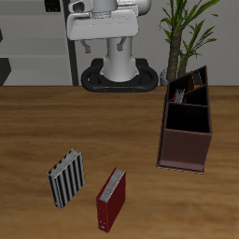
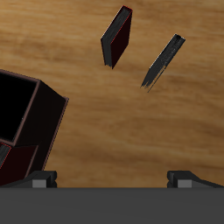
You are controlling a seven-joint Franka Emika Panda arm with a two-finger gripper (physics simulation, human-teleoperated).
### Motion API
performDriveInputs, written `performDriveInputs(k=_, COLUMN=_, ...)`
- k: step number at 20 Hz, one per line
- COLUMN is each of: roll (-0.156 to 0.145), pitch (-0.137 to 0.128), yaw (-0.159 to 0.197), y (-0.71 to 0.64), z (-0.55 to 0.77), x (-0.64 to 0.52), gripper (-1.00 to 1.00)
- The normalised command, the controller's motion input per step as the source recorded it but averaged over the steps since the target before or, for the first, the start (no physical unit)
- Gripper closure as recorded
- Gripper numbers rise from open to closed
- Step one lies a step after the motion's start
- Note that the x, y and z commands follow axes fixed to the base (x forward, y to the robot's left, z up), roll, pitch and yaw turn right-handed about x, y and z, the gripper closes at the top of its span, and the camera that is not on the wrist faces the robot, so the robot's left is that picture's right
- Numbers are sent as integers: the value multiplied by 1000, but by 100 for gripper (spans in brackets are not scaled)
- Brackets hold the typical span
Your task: Place the right red book into the left desk caddy's front compartment and place the orange book into the left desk caddy's left compartment and place the striped book into the left desk caddy's left compartment
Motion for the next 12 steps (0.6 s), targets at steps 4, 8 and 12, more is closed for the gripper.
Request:
performDriveInputs(k=4, roll=-40, pitch=-36, yaw=-44, y=-391, z=-38, x=382, gripper=-100)
performDriveInputs(k=8, roll=-59, pitch=-6, yaw=-107, y=-377, z=-96, x=384, gripper=-100)
performDriveInputs(k=12, roll=-25, pitch=-14, yaw=-21, y=-163, z=-63, x=335, gripper=-100)
